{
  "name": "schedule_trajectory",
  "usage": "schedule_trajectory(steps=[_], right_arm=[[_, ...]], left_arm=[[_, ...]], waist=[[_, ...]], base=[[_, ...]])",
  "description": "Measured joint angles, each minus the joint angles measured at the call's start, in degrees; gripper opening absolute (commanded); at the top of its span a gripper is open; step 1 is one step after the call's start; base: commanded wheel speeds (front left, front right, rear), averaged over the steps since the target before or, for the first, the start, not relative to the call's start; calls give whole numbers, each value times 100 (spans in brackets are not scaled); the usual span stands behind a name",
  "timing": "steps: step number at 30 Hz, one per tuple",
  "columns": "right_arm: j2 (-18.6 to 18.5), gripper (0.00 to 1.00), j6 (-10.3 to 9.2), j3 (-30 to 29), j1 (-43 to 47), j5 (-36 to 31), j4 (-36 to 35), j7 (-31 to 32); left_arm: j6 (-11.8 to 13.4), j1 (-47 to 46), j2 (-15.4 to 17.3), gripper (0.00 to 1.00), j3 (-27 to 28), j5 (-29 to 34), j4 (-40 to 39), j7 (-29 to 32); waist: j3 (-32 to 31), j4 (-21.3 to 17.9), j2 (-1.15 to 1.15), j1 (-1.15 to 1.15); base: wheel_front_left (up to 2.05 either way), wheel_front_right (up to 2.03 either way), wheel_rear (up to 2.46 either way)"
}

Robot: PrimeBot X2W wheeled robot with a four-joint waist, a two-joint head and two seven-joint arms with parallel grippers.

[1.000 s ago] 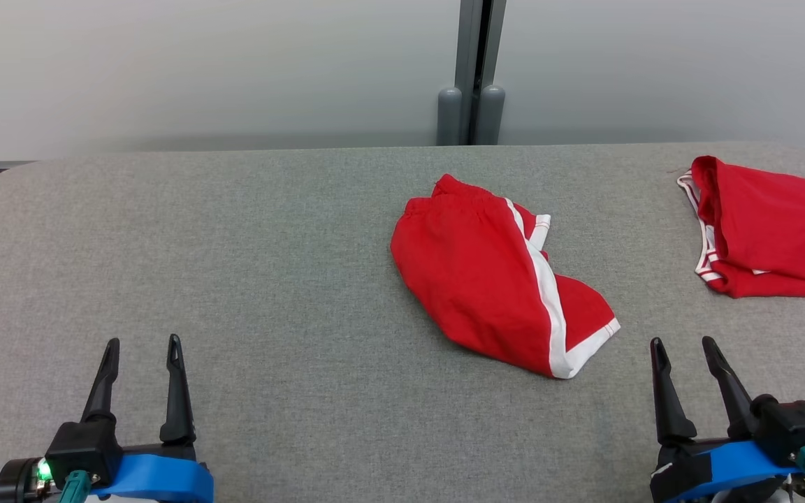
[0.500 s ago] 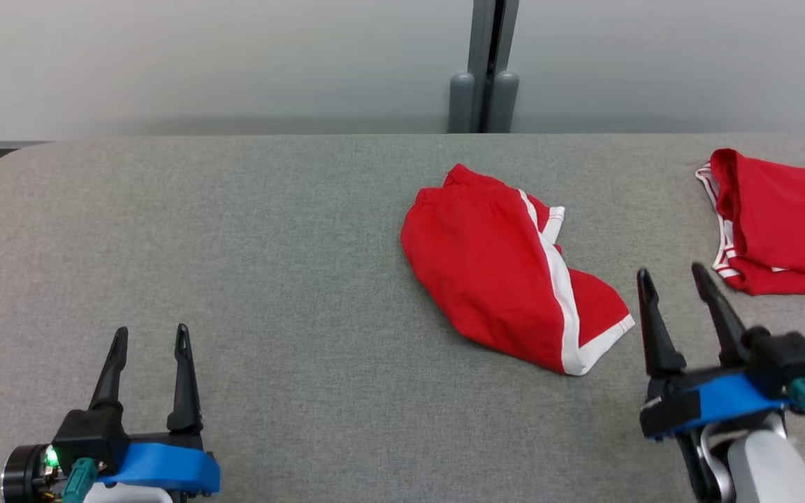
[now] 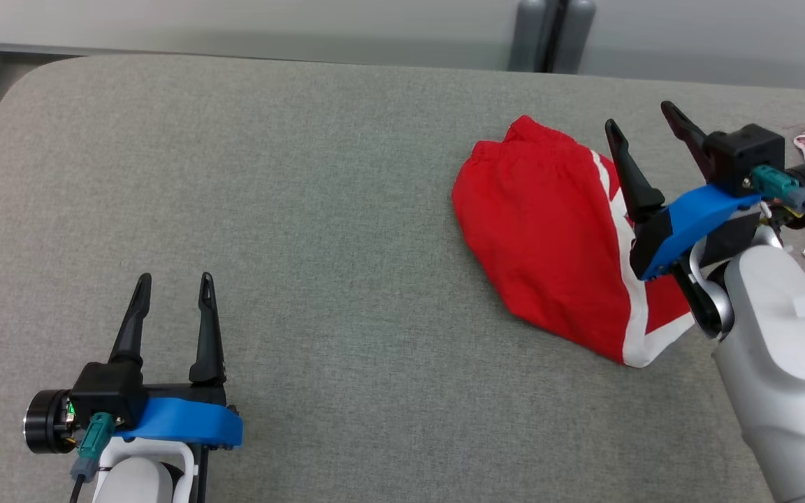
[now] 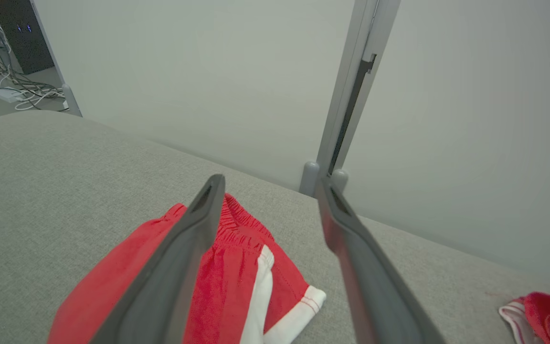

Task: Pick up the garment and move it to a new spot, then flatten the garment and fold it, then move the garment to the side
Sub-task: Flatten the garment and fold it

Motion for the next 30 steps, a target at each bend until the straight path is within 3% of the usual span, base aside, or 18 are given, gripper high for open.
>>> schedule_trajectory(steps=[11, 19, 20, 21, 30], right_arm=[[-148, 100, 0, 561, -824, 333, 1757, 196], [-36, 100, 0, 889, -1027, 835, 2626, 98], [1, 40, -1, 931, -1033, 948, 2691, 94], [21, 0, 0, 969, -1037, 1032, 2703, -7], [36, 0, 0, 1401, -1210, 1125, 2688, -910]], left_arm=[[-71, -307, -197, 100, 24, 85, 2, 1], [-120, -413, -301, 100, 49, 130, 24, 1], [-126, -413, -305, 100, 60, 133, 31, 1], [-136, -413, -310, 100, 69, 138, 34, 1], [-182, -400, -339, 100, 230, 190, 88, 0]], waist=[[523, 370, 0, 0], [623, 457, -1, -1], [616, 450, -1, -1], [610, 445, 0, -1], [352, 405, -1, -1]], base=[[0, 0, 0], [0, 0, 0], [0, 0, 0], [0, 0, 0], [0, 0, 0]])
